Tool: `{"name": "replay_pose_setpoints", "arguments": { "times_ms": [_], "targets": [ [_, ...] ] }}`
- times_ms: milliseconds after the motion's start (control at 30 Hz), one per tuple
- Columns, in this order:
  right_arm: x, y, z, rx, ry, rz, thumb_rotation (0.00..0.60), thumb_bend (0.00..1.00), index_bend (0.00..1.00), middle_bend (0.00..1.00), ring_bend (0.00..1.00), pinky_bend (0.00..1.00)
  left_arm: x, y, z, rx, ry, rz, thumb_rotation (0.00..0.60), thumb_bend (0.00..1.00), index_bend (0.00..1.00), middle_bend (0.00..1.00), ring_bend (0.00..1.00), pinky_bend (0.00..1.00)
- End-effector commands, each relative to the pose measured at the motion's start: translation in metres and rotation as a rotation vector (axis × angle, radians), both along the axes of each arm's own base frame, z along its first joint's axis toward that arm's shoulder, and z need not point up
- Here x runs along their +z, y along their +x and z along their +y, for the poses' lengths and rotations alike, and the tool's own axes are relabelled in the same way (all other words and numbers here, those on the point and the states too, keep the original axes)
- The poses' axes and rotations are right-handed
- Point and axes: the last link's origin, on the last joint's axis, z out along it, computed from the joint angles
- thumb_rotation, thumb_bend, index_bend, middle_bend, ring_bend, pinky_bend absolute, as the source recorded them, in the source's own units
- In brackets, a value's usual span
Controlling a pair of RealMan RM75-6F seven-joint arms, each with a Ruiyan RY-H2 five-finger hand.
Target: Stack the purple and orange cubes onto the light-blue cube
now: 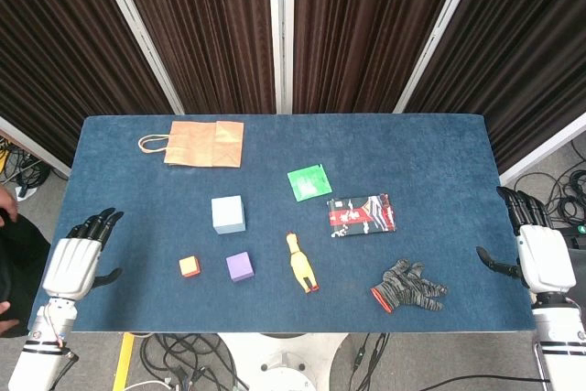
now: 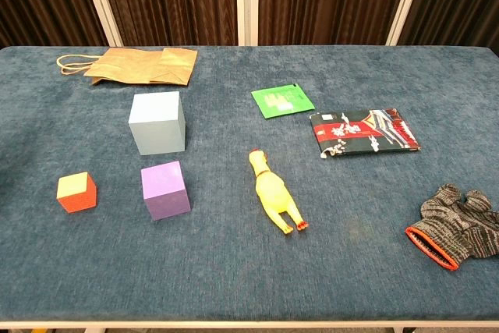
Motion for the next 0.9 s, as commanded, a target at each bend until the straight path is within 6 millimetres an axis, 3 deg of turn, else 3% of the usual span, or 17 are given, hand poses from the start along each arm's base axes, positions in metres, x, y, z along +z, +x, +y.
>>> {"name": "replay_pose_setpoints", "arguments": {
  "times_ms": [33, 533, 900],
  "targets": [
    [0.0, 0.0, 0.0, -0.001, 0.0, 0.0, 0.6, 0.16, 0.02, 0.07, 0.0, 0.0, 0.0, 0.0, 0.0, 0.0, 0.0, 0.0, 0.6, 0.13, 0.19, 0.23, 0.19, 0.32],
    [0.001, -0.001, -0.001, -0.004, -0.002, -0.004, 0.6, 0.16, 0.02, 0.07, 0.0, 0.0, 0.001, 0.008, 0.004, -0.016, -0.007, 0.001, 0.6, 0.13, 0.19, 0.23, 0.19, 0.32],
    [0.003, -0.002, 0.0, -0.002, 0.002, -0.017, 0.6, 0.16, 0.02, 0.07, 0.0, 0.0, -0.02, 0.026, -0.013, -0.011, -0.127, -0.026, 0.6, 0.13, 0.19, 0.28, 0.19, 0.32]
  ]
}}
